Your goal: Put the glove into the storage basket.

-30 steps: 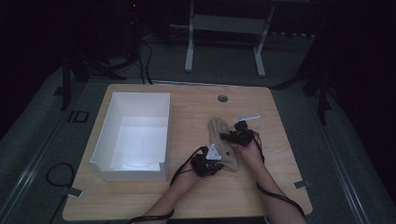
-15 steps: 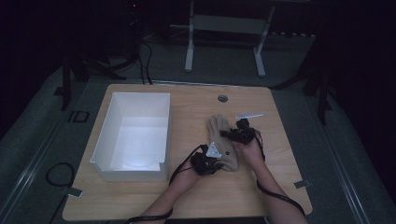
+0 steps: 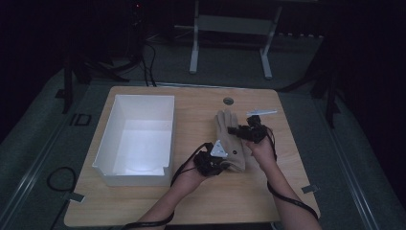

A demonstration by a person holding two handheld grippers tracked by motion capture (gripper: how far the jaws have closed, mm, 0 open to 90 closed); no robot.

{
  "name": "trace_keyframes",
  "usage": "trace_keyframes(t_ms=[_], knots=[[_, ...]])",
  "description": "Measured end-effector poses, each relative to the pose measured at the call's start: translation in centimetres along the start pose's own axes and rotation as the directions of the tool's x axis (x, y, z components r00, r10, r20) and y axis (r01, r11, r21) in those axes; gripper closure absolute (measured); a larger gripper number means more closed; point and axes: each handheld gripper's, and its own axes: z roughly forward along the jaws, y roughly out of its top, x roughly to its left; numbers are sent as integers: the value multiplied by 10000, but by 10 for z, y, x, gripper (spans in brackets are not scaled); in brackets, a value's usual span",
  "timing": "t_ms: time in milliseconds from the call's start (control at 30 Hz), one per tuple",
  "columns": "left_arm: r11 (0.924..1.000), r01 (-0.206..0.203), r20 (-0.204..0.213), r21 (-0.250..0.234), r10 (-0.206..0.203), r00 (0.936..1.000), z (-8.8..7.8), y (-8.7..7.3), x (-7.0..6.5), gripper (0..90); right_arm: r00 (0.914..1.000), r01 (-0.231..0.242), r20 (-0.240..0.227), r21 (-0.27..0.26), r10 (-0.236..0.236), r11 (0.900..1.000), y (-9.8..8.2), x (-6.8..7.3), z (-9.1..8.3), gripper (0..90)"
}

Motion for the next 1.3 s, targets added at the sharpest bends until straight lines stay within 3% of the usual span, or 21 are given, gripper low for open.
trace_keyframes(t_ms=[500,767,1000,1300], knots=[[9985,-542,-498,67,545,9973,-47,31,-3,812,9992,108,-388,-796,-139,9968,34,19,-33,683],[9985,-547,-641,-56,542,9965,-67,41,1,812,9987,236,-431,-1129,-286,9933,53,28,-44,683],[9983,-574,-779,-97,565,9954,-81,42,3,812,9972,306,-633,-1322,-393,9908,66,39,-47,683],[9984,-551,-1118,-151,530,9923,-110,38,12,812,9938,573,-854,-1542,-711,9864,89,63,-43,682]])
